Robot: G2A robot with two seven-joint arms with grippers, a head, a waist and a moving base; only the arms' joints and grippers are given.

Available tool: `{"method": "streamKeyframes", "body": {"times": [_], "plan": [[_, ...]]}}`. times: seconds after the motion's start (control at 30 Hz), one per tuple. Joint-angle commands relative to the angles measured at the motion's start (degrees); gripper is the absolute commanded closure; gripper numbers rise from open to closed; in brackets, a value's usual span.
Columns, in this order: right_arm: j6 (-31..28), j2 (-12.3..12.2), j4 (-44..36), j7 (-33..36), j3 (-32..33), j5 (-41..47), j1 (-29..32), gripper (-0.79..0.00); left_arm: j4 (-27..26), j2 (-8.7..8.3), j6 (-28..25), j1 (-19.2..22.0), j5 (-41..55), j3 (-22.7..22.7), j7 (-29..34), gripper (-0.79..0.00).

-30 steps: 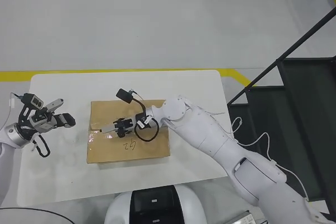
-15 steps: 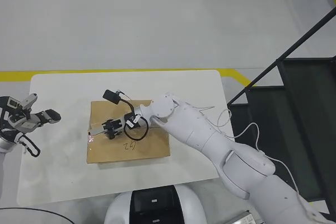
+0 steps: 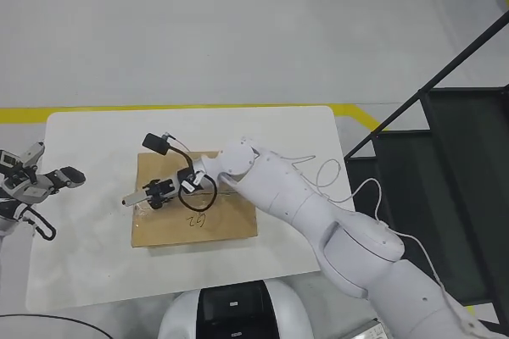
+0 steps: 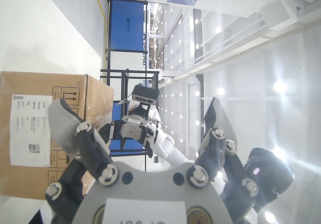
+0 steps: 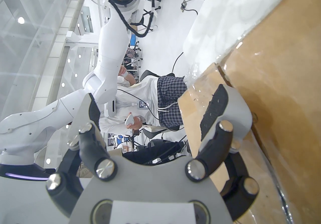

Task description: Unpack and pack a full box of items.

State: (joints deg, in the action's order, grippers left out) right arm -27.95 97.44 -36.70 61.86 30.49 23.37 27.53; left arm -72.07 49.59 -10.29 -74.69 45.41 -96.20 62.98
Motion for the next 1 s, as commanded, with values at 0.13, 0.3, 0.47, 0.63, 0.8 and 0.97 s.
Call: {"method": "streamKeyframes", "body": {"times": [0.13, 0.3, 0.47, 0.63, 0.8, 0.97], "plan": [[-2.1, -1.1, -0.2, 2.7, 2.7, 1.0, 0.6, -0.785, -0.4, 0.22, 0.7, 1.0, -0.8, 1.0, -0.1, -0.785], [-1.2, -2.8, -2.7, 7.3, 5.0, 1.6, 2.2, -0.785, -0.6, 0.37, 0.9, 1.7, -1.6, 1.7, 0.1, -0.785], [-1.5, -4.3, -7.3, 10.3, 6.6, 0.3, 4.6, -0.785, -0.6, 0.46, 1.0, 2.2, -2.4, 2.1, 0.1, -0.785], [-1.4, -6.6, -12.4, 13.1, 9.8, -0.2, 7.4, -0.785, -0.4, -0.02, 2.8, 2.6, -9.0, 2.4, 0.8, -0.785], [-1.4, -10.6, -20.0, 13.1, 16.5, -1.8, 12.4, -0.785, 2.7, -0.58, 2.1, 1.6, -9.3, -0.2, 4.0, -0.785], [-1.0, -15.1, -30.3, 13.5, 25.8, -3.5, 20.5, -0.785, 4.9, -1.23, 0.7, -1.2, -7.0, -3.6, 11.7, -0.785]]}}
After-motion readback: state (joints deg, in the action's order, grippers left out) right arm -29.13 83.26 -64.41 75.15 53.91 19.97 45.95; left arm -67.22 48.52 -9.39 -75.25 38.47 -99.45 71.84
